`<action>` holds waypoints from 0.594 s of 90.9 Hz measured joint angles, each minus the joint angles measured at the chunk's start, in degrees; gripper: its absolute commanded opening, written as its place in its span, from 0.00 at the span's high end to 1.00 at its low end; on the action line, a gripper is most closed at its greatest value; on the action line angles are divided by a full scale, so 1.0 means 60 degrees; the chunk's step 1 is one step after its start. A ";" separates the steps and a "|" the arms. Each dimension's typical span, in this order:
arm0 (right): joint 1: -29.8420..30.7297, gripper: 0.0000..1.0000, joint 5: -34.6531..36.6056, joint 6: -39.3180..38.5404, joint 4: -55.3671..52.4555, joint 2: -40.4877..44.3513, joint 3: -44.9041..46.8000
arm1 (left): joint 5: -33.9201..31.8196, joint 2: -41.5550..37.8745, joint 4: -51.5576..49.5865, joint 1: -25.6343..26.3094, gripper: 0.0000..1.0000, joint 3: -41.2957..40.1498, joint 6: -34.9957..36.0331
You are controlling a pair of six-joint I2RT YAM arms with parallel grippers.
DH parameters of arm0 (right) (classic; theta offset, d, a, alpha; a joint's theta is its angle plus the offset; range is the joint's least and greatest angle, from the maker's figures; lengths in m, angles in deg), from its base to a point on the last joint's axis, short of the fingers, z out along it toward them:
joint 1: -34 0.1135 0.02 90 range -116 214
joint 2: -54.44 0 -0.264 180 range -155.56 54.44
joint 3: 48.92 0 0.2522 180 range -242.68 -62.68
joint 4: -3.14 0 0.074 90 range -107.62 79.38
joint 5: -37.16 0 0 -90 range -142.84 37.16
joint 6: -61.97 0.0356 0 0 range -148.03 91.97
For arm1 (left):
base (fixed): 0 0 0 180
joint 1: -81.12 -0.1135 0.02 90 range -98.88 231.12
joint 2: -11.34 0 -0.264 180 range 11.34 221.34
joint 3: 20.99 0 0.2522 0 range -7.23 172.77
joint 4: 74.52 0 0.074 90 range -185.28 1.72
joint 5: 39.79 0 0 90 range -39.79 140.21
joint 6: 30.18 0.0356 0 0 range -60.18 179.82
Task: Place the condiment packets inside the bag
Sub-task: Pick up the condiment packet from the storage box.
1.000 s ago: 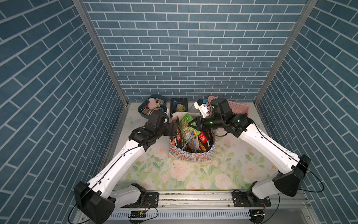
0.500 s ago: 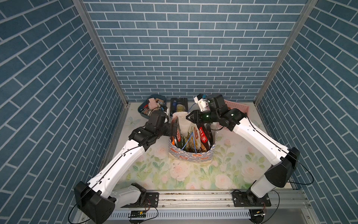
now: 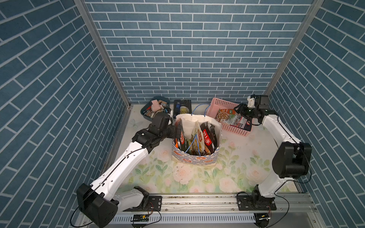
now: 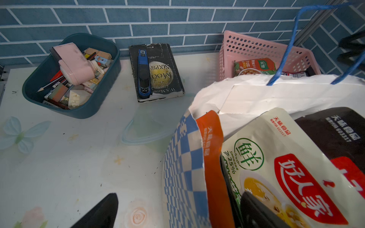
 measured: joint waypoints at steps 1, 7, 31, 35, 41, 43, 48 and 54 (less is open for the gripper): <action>-0.0029 0.38 -0.0018 0.0000 0.0040 -0.0160 -0.0022 | 0.0000 0.0004 0.0004 0.0000 0.00 0.0000 0.0000; -0.0138 0.38 -0.0178 0.0127 0.0277 -0.1067 -0.0127 | 0.0000 0.0018 0.0033 0.0000 0.00 0.0000 0.0000; -0.0124 0.41 -0.0539 0.1031 0.1494 -0.2488 -0.0270 | -0.0007 0.0022 0.0055 0.0000 0.00 0.0000 0.0004; -0.0124 0.43 -0.0623 0.1246 0.1778 -0.2586 -0.0291 | -0.0007 0.0022 0.0051 -0.0004 0.00 0.0000 0.0007; -0.0117 0.45 -0.0747 0.1643 0.2237 -0.2805 -0.0364 | -0.0011 0.0029 0.0055 -0.0004 0.00 0.0000 0.0011; -0.0117 0.46 -0.0772 0.1770 0.2382 -0.2889 -0.0390 | -0.0011 0.0033 0.0055 -0.0004 0.00 0.0000 0.0011; -0.0117 0.48 -0.0863 0.2131 0.2761 -0.3133 -0.0444 | -0.0011 0.0044 0.0055 -0.0004 0.00 0.0000 0.0011; -0.0117 0.52 -0.0984 0.2583 0.3213 -0.3526 -0.0583 | -0.0011 0.0073 0.0062 -0.0004 0.00 0.0000 0.0011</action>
